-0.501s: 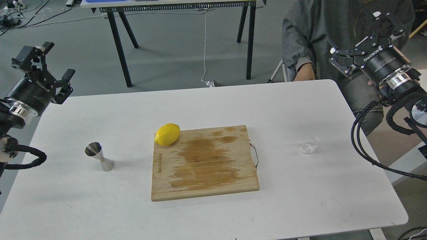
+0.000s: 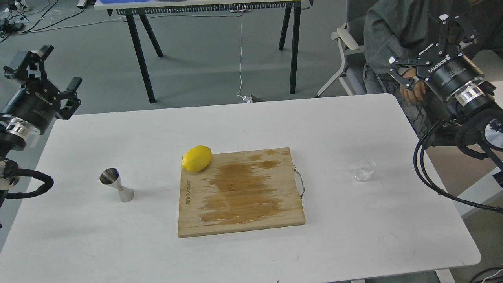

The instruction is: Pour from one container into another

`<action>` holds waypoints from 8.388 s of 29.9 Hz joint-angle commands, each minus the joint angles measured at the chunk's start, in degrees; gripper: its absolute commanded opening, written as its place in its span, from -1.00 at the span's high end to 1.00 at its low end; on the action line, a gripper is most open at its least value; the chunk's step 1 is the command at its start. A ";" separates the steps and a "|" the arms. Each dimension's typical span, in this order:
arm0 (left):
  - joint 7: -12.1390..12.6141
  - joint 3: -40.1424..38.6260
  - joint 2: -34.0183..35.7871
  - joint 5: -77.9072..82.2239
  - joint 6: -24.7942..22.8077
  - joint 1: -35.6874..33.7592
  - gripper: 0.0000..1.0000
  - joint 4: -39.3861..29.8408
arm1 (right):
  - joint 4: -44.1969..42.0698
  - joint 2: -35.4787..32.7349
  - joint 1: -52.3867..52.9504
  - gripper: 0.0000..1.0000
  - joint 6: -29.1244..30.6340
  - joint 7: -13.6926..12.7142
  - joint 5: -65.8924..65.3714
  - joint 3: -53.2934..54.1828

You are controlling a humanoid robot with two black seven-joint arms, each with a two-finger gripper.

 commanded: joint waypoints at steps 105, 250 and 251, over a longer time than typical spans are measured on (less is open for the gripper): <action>0.00 7.42 -12.40 83.39 55.99 18.26 0.30 9.65 | -2.23 -1.34 -0.53 -0.98 0.00 0.00 0.09 1.38; 0.00 25.01 -31.74 94.73 55.99 7.45 -0.94 1.48 | -10.49 2.88 2.46 -0.98 0.00 -2.99 0.00 -7.41; 0.00 25.01 -31.74 94.73 55.99 7.62 -0.94 1.48 | -10.49 2.88 2.55 -0.98 0.00 -2.99 0.00 -7.41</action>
